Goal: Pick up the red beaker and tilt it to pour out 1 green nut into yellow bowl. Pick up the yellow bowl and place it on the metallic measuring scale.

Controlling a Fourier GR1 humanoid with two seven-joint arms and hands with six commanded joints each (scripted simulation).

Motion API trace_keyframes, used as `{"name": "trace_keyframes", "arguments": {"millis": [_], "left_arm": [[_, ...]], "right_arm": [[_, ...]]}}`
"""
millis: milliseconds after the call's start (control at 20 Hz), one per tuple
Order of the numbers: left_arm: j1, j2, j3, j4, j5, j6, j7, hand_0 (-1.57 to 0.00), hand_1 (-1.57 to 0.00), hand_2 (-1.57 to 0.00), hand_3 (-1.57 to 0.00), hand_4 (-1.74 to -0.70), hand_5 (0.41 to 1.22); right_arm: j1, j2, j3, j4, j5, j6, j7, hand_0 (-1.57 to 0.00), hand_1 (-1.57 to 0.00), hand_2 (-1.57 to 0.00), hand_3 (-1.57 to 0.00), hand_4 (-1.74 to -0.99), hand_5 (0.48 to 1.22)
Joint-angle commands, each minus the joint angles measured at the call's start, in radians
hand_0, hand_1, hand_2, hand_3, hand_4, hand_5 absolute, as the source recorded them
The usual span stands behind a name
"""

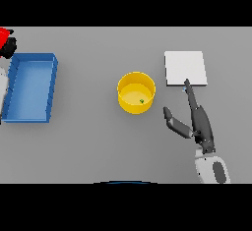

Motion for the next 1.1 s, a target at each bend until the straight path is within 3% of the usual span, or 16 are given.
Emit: {"name": "trace_keyframes", "arguments": {"millis": [0, 100, 250, 450, 500, 650, 750, 800, 900, 1050], "left_arm": [[0.027, -0.017, 0.001, -0.036, 0.008, 0.016, 0.012, -1.57, -1.57, -1.57, -1.48, -1.74, 1.221], [0.078, -0.032, 0.009, -0.075, 0.019, 0.031, 0.003, -1.57, -1.57, -1.57, -1.51, -1.74, 1.221], [0.146, -0.059, 0.007, -0.161, 0.037, 0.041, 0.058, -1.57, -1.57, -1.57, -1.54, -1.74, 1.151], [0.217, -0.054, -0.018, -0.237, 0.007, 0.051, 0.081, -1.57, -1.57, -1.57, -1.56, -1.71, 0.991], [0.217, -0.051, -0.020, -0.235, 0.004, 0.044, 0.082, -1.57, -1.57, -1.57, -1.56, -1.65, 0.941], [0.252, -0.039, -0.035, -0.279, 0.001, 0.017, 0.091, -1.57, -1.54, -1.50, -1.47, -1.28, 0.810], [0.272, -0.031, -0.039, -0.309, 0.014, -0.011, 0.090, -1.39, -1.22, -1.21, -1.14, -1.07, 0.749], [0.273, -0.031, -0.045, -0.319, 0.013, -0.018, 0.100, -1.21, -1.00, -1.02, -0.95, -1.00, 0.720], [0.278, -0.035, -0.057, -0.300, 0.008, -0.032, 0.107, -0.77, -0.64, -0.65, -0.61, -0.92, 0.677], [0.268, -0.015, -0.084, -0.280, -0.010, -0.077, 0.086, -0.39, -0.33, -0.33, -0.31, -0.84, 0.657]], "right_arm": [[-0.003, 0.006, 0.002, -0.001, -0.008, 0.005, -0.005, 0.00, 0.00, 0.00, 0.00, -1.014, 0.648], [0.001, 0.002, -0.002, -0.003, -0.009, 0.003, -0.011, 0.00, 0.00, 0.00, 0.00, -1.004, 0.648], [-0.009, 0.008, -0.004, 0.005, -0.014, 0.001, -0.017, 0.00, 0.00, 0.00, 0.00, -1.012, 0.650], [0.002, 0.000, -0.005, -0.003, -0.007, -0.002, -0.012, 0.00, 0.00, 0.00, 0.00, -1.017, 0.638], [0.005, 0.000, -0.002, -0.015, -0.003, -0.003, -0.019, 0.00, 0.00, 0.00, 0.00, -1.021, 0.636], [0.004, 0.003, -0.003, -0.011, -0.004, -0.005, -0.002, 0.00, 0.00, 0.00, 0.00, -1.012, 0.634], [0.007, 0.006, -0.003, -0.018, -0.010, -0.004, -0.020, 0.00, 0.00, 0.00, 0.00, -1.007, 0.635], [-0.004, 0.004, -0.006, -0.017, -0.014, -0.001, -0.001, 0.00, 0.00, 0.00, 0.00, -1.004, 0.636], [0.001, 0.001, -0.009, -0.008, -0.020, 0.004, -0.011, 0.00, 0.00, 0.00, 0.00, -1.005, 0.634], [0.019, 0.000, -0.001, -0.024, -0.014, 0.004, -0.027, 0.00, 0.00, 0.00, 0.00, -1.011, 0.639]]}}
